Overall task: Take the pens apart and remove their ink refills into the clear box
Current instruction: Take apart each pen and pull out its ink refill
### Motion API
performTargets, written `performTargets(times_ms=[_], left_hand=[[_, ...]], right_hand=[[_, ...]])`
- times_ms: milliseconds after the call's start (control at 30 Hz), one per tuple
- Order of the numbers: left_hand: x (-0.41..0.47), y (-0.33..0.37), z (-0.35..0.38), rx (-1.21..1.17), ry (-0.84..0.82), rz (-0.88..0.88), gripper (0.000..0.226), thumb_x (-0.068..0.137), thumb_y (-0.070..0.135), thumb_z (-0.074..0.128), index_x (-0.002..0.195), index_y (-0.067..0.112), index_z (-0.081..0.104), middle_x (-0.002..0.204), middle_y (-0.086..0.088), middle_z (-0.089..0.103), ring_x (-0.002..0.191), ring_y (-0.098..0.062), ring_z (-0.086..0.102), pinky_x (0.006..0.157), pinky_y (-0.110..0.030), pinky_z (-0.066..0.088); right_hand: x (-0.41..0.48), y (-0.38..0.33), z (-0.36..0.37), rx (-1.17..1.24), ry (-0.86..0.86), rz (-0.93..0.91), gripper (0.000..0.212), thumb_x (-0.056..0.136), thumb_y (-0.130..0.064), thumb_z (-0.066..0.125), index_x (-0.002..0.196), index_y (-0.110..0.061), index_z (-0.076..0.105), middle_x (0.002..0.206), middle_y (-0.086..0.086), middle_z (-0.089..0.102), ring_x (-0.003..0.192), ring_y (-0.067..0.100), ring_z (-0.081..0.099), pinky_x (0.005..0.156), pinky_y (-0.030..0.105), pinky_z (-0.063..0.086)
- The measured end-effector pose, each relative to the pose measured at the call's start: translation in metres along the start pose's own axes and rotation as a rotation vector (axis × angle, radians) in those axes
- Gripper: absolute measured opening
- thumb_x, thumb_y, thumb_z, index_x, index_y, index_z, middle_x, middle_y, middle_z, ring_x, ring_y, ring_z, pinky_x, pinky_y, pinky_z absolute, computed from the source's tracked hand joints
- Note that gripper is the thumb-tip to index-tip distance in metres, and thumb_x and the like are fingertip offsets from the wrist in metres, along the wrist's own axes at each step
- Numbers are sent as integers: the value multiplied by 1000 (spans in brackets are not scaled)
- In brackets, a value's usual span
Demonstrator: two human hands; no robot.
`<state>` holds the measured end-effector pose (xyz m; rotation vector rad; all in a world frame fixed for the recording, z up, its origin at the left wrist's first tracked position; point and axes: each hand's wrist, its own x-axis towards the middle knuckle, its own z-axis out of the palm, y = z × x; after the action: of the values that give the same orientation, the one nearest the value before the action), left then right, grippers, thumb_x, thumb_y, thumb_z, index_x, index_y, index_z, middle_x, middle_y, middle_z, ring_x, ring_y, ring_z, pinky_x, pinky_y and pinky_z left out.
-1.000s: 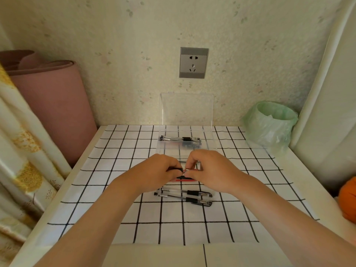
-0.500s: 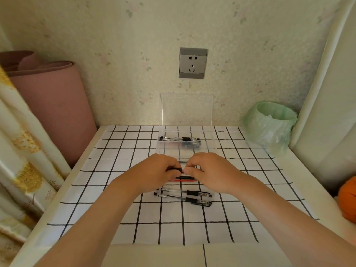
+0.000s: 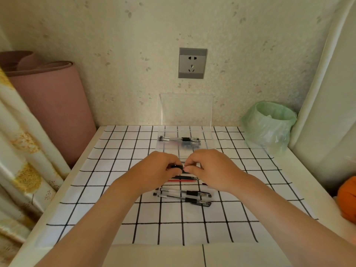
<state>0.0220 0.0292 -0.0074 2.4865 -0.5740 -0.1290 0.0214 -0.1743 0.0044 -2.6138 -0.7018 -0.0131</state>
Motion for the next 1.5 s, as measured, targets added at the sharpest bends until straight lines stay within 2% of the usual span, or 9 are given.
performTargets(times_ms=[100, 300, 433, 600, 800, 900, 1033, 1200, 1500], left_hand=[[0, 1, 0, 7, -10, -4, 17, 95, 33, 59, 108, 33, 70, 85, 12, 69, 77, -4, 62, 74, -26, 54], [0, -3, 2, 82, -22, -73, 18, 96, 31, 56, 110, 30, 68, 90, 11, 65, 78, -3, 59, 68, -17, 47], [0, -3, 3, 91, -48, -78, 22, 100, 26, 49, 113, 26, 67, 89, 11, 62, 74, -2, 56, 63, -15, 42], [0, -1, 4, 99, -86, -69, 22, 100, 27, 50, 112, 29, 67, 94, 10, 64, 82, -5, 59, 75, -24, 50], [-2, 0, 4, 64, -70, -41, 22, 99, 30, 51, 113, 36, 67, 91, 17, 64, 79, -4, 59, 71, -21, 48], [-2, 2, 2, 64, -50, -37, 23, 99, 30, 51, 114, 34, 67, 93, 13, 66, 79, -6, 60, 74, -28, 53], [-3, 4, 1, 73, -54, -26, 23, 100, 28, 50, 115, 30, 67, 95, 12, 66, 81, -5, 60, 77, -28, 53], [-3, 3, 0, 76, -63, -25, 23, 100, 29, 50, 114, 32, 67, 94, 14, 65, 80, -4, 59, 75, -24, 51], [-3, -2, -2, 58, -61, -30, 19, 100, 30, 50, 108, 34, 67, 83, 17, 61, 75, -3, 57, 64, -17, 40]], right_hand=[[1, 1, -1, 88, -40, 66, 19, 93, -42, 59, 99, -30, 72, 85, -16, 65, 69, -2, 53, 64, 24, 42], [-1, 16, -14, -40, -96, 178, 26, 95, -46, 52, 110, -31, 68, 106, -12, 67, 98, 10, 60, 87, 35, 50], [-7, 25, -23, -176, -319, 281, 27, 81, -47, 71, 104, -33, 68, 98, -16, 62, 94, 8, 60, 80, 28, 50], [-7, 30, -17, -160, -457, 327, 25, 75, -36, 79, 98, -29, 70, 94, -13, 65, 90, 10, 62, 82, 30, 53], [-6, 26, -17, -136, -268, 236, 19, 90, -30, 57, 104, -32, 69, 102, -15, 65, 94, 8, 60, 81, 29, 50], [-4, 24, -16, -95, -192, 163, 20, 91, -32, 56, 105, -36, 69, 102, -16, 67, 77, -2, 54, 69, 23, 45], [-4, 20, -13, 1, -168, 120, 19, 91, -31, 58, 105, -38, 70, 104, -16, 67, 88, -1, 59, 80, 27, 51], [-4, 19, -10, 18, -150, 104, 21, 93, -31, 57, 109, -37, 69, 109, -14, 66, 59, -16, 49, 61, 14, 37], [-3, 19, -8, 58, -141, 117, 22, 95, -29, 55, 111, -36, 68, 112, -15, 66, 65, -13, 49, 65, 14, 38]])
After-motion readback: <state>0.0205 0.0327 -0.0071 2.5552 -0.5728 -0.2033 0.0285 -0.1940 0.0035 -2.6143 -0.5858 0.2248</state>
